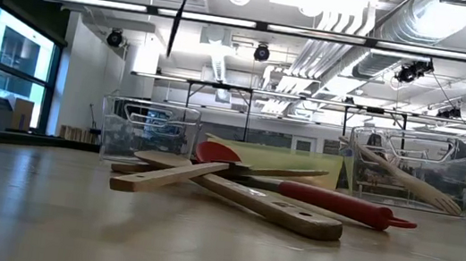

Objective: Pick & Place Kitchen Items
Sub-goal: Put the white table knife into the left transparent bin

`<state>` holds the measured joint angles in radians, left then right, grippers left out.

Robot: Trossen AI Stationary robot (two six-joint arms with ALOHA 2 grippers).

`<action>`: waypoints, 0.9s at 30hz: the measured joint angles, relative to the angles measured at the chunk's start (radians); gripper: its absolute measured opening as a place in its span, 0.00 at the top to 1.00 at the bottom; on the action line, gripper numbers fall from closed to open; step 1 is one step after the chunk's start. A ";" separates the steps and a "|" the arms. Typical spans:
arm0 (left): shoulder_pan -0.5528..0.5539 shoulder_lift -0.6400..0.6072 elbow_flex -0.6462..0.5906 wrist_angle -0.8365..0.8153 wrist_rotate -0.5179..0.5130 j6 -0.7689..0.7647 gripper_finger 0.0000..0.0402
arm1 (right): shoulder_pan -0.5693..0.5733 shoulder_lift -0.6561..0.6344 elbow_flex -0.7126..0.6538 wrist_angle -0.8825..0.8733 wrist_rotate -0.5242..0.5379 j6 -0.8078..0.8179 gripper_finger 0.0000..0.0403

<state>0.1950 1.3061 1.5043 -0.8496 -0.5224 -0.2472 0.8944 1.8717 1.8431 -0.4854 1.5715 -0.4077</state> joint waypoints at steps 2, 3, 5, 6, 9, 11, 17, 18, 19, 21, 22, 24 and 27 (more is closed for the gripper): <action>0.095 0.019 0.001 -0.014 0.075 -0.009 0.96 | -0.007 0.000 0.000 -0.028 -0.001 0.024 0.33; 0.137 0.032 0.001 -0.029 0.108 -0.012 0.96 | -0.011 0.000 0.000 -0.044 0.000 0.040 0.33; 0.209 0.060 0.001 -0.031 0.182 -0.011 0.96 | -0.018 0.000 0.000 -0.077 0.000 0.078 0.33; 0.240 0.074 0.001 -0.034 0.213 -0.010 0.96 | -0.020 0.000 0.000 -0.098 -0.001 0.097 0.33; 0.307 0.131 0.001 -0.035 0.281 0.007 0.96 | -0.026 0.000 0.000 -0.159 -0.002 0.160 0.33; 0.336 0.173 0.001 -0.039 0.307 0.007 0.96 | -0.027 0.000 0.000 -0.197 -0.006 0.207 0.33; 0.400 0.292 0.001 -0.032 0.379 0.018 0.96 | -0.026 0.000 0.000 -0.284 -0.030 0.316 0.33; 0.410 0.309 0.000 -0.031 0.390 0.022 0.96 | -0.026 0.000 0.000 -0.293 -0.045 0.332 0.33; 0.418 0.325 0.000 -0.030 0.401 0.028 0.96 | -0.026 0.000 0.000 -0.302 -0.058 0.343 0.33; 0.431 0.356 0.000 -0.021 0.419 0.031 0.96 | -0.026 0.000 0.000 -0.312 -0.072 0.362 0.33; 0.437 0.369 0.000 -0.021 0.430 0.031 0.96 | -0.026 0.000 0.000 -0.321 -0.079 0.370 0.33; 0.449 0.389 0.000 -0.015 0.453 0.032 0.96 | -0.026 -0.001 0.000 -0.330 -0.089 0.387 0.33; 0.464 0.421 0.000 -0.011 0.491 0.032 0.96 | -0.026 -0.001 0.000 -0.334 -0.090 0.389 0.33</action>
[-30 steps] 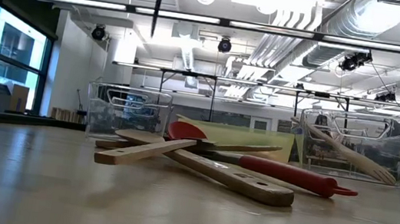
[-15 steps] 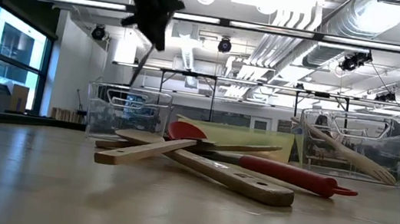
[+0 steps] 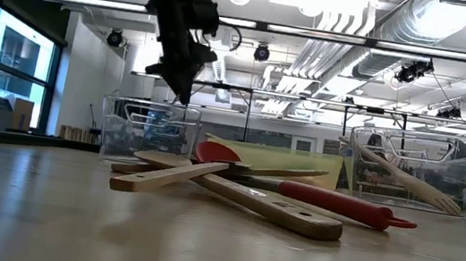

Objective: Pick & Place Kitchen Items
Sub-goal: Put the white table knife into the left transparent bin, then put the gray spatula into the yellow bin

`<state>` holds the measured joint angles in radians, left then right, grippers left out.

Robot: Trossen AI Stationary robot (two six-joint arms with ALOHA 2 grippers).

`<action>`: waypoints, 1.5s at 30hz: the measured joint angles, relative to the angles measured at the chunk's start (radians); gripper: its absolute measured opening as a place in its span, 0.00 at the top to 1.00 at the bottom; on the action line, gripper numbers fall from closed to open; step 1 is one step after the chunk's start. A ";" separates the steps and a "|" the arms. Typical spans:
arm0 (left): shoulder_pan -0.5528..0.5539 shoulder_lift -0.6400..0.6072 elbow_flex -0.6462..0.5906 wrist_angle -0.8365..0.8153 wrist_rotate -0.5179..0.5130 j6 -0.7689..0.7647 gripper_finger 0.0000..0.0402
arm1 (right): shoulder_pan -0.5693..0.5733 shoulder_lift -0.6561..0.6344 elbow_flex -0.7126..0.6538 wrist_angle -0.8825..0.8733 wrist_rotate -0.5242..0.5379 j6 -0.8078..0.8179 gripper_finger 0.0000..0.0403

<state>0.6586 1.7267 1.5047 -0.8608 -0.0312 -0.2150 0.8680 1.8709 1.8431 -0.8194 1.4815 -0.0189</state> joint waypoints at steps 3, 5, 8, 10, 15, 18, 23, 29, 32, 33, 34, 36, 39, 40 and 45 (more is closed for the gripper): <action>0.006 0.022 -0.001 -0.003 0.021 -0.003 0.95 | 0.000 0.000 0.000 -0.002 0.000 0.000 0.33; 0.011 0.026 -0.001 -0.010 0.022 -0.003 0.93 | 0.000 0.000 0.000 -0.005 0.000 0.000 0.33; 0.009 0.026 -0.001 -0.007 0.022 0.004 0.82 | 0.000 0.000 0.000 -0.012 -0.001 0.000 0.33; 0.009 0.026 -0.001 -0.012 0.023 0.000 0.75 | 0.000 0.000 0.000 -0.012 -0.013 0.001 0.33; 0.009 0.026 -0.001 -0.034 0.022 -0.010 0.60 | 0.000 -0.001 0.000 -0.024 -0.021 0.026 0.33; 0.009 0.025 -0.001 -0.034 0.023 -0.019 0.54 | 0.000 -0.001 0.000 -0.024 -0.019 0.026 0.33; 0.001 -0.029 -0.001 -0.070 0.033 -0.026 0.48 | 0.000 -0.001 0.000 -0.025 -0.016 0.026 0.33; -0.059 -0.191 -0.001 -0.134 0.047 -0.030 0.48 | -0.009 -0.018 0.000 -0.051 -0.066 0.026 0.33; -0.119 -0.296 -0.001 -0.186 0.065 -0.059 0.48 | -0.032 -0.046 0.000 -0.085 -0.231 0.017 0.33; -0.148 -0.331 0.000 -0.199 0.073 -0.074 0.48 | -0.047 -0.057 0.000 -0.102 -0.307 0.017 0.33; -0.182 -0.366 0.000 -0.215 0.075 -0.092 0.48 | -0.065 -0.064 0.000 -0.120 -0.391 0.017 0.33; -0.258 -0.431 0.000 -0.248 0.077 -0.137 0.47 | -0.110 -0.078 0.000 -0.159 -0.562 0.015 0.33; -0.401 -0.514 0.000 -0.283 0.068 -0.223 0.47 | -0.182 -0.085 0.000 -0.216 -0.793 0.006 0.33; -0.453 -0.536 0.000 -0.284 0.052 -0.256 0.47 | -0.205 -0.085 0.000 -0.225 -0.863 -0.006 0.33; -0.750 -0.595 0.000 -0.289 -0.118 -0.416 0.47 | -0.315 -0.083 -0.028 -0.180 -1.168 -0.147 0.33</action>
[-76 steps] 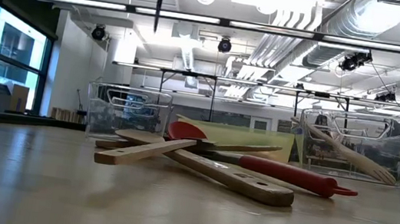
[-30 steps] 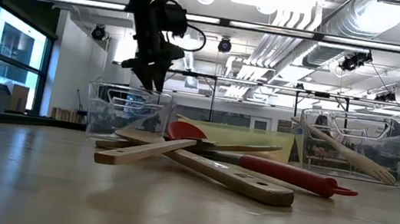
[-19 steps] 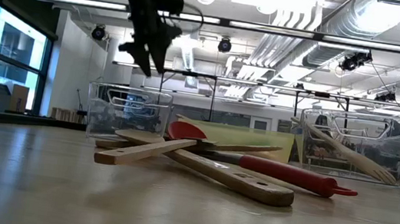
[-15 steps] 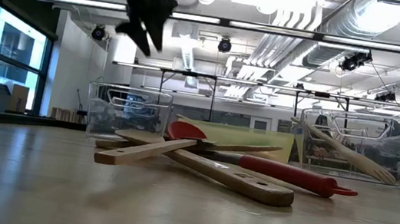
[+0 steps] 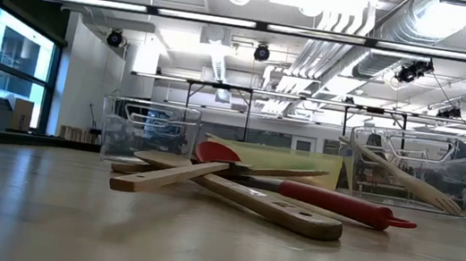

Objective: Pick & Place Kitchen Items
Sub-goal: Put the gray spatula into the yellow bin

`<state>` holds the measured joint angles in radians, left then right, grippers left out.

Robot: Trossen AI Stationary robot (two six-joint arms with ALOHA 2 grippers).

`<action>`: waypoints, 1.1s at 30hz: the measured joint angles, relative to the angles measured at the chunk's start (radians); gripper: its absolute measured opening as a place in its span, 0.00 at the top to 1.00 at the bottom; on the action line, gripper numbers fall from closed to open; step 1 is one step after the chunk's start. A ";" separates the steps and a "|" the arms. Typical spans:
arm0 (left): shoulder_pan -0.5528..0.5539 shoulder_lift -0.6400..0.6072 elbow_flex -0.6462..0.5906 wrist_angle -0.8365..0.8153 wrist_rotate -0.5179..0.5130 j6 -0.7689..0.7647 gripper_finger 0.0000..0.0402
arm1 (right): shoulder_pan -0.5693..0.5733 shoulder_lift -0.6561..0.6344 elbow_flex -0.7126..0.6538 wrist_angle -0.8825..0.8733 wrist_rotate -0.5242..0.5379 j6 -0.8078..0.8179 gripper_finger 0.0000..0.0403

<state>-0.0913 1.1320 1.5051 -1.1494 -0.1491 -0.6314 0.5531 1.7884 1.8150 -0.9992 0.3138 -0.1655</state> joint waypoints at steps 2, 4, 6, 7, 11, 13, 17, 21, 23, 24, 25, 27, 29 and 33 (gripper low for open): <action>-0.113 -0.002 0.000 -0.002 -0.089 -0.052 0.47 | -0.036 0.002 -0.026 0.044 -0.083 -0.074 0.33; -0.213 0.003 0.000 -0.002 -0.179 -0.092 0.47 | -0.065 0.003 -0.051 0.101 -0.148 -0.137 0.33; -0.300 0.018 0.000 -0.002 -0.269 -0.131 0.47 | -0.092 0.002 -0.083 0.158 -0.217 -0.190 0.33; -0.340 0.028 0.000 -0.002 -0.313 -0.148 0.47 | -0.103 0.003 -0.099 0.177 -0.257 -0.210 0.33; -0.470 0.080 0.000 -0.002 -0.489 -0.212 0.47 | -0.134 0.003 -0.171 0.291 -0.344 -0.288 0.33; -0.523 0.111 0.000 -0.002 -0.554 -0.245 0.47 | -0.143 0.003 -0.208 0.331 -0.350 -0.316 0.33; -0.592 0.187 0.000 -0.001 -0.669 -0.316 0.47 | -0.161 0.003 -0.271 0.440 -0.350 -0.360 0.33; -0.630 0.263 0.000 0.000 -0.701 -0.390 0.47 | -0.189 0.031 -0.303 0.489 -0.372 -0.363 0.33; -0.638 0.300 0.000 0.002 -0.701 -0.427 0.47 | -0.204 0.055 -0.302 0.514 -0.390 -0.364 0.33; -0.639 0.317 -0.001 0.005 -0.699 -0.445 0.47 | -0.208 0.069 -0.302 0.512 -0.401 -0.365 0.33; -0.639 0.335 -0.002 0.009 -0.691 -0.461 0.47 | -0.210 0.082 -0.303 0.508 -0.411 -0.364 0.33; -0.637 0.364 -0.002 0.028 -0.660 -0.490 0.47 | -0.211 0.096 -0.304 0.499 -0.407 -0.362 0.33; -0.635 0.394 -0.002 0.059 -0.605 -0.535 0.47 | -0.205 0.099 -0.304 0.484 -0.351 -0.321 0.33; -0.627 0.442 0.000 0.132 -0.524 -0.648 0.47 | -0.174 0.087 -0.303 0.363 -0.216 -0.251 0.33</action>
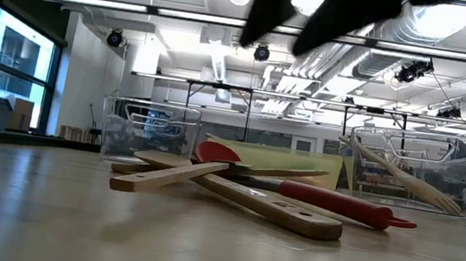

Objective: Pick & Place Kitchen Items
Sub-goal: Put the gray spatula into the yellow bin

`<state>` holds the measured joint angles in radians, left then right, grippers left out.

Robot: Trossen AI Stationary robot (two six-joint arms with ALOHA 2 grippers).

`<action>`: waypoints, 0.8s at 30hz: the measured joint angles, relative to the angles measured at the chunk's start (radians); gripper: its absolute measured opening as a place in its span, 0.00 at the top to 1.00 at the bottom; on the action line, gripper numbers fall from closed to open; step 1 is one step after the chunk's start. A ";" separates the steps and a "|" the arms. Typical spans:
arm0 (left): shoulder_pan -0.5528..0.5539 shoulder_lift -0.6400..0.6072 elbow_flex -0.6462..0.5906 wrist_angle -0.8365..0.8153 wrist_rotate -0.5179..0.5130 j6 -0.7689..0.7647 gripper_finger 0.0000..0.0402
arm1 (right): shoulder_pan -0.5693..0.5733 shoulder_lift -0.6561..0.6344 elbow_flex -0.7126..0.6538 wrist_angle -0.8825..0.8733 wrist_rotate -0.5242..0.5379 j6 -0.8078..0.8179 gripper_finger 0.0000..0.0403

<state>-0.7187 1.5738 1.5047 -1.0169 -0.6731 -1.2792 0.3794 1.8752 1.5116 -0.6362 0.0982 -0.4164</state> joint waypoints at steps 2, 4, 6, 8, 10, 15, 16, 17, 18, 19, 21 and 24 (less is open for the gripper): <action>0.005 0.028 0.000 0.027 0.041 -0.058 0.47 | 0.026 -0.012 0.000 -0.069 0.054 0.042 0.33; 0.009 0.052 -0.001 0.062 0.065 -0.090 0.47 | 0.058 -0.027 0.001 -0.152 0.101 0.098 0.33; 0.035 0.085 0.000 0.092 0.109 -0.107 0.47 | 0.088 -0.034 0.000 -0.233 0.125 0.161 0.33; 0.062 0.118 -0.002 0.092 0.188 -0.129 0.47 | 0.126 -0.050 0.000 -0.290 0.140 0.221 0.33; 0.106 0.159 0.000 0.105 0.262 -0.142 0.47 | 0.162 -0.067 0.000 -0.337 0.150 0.275 0.33; 0.210 0.240 -0.001 0.161 0.426 -0.116 0.47 | 0.247 -0.107 0.000 -0.383 0.162 0.355 0.33; 0.224 0.249 -0.001 0.170 0.441 -0.105 0.47 | 0.260 -0.117 0.000 -0.381 0.164 0.365 0.33; 0.240 0.259 -0.002 0.183 0.453 -0.096 0.47 | 0.271 -0.125 0.000 -0.380 0.165 0.370 0.33; 0.254 0.271 -0.001 0.224 0.461 -0.088 0.47 | 0.285 -0.132 0.000 -0.381 0.164 0.379 0.33; 0.264 0.281 0.002 0.257 0.464 -0.083 0.47 | 0.299 -0.138 0.000 -0.383 0.165 0.392 0.33; 0.280 0.303 0.000 0.252 0.488 -0.081 0.47 | 0.316 -0.144 0.000 -0.384 0.165 0.402 0.33; 0.297 0.328 -0.001 0.257 0.510 -0.087 0.47 | 0.352 -0.145 0.000 -0.412 0.165 0.419 0.33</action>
<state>-0.4221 1.9018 1.5036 -0.7596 -0.1635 -1.3663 0.7310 1.7302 1.5116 -1.0484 0.2627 0.0024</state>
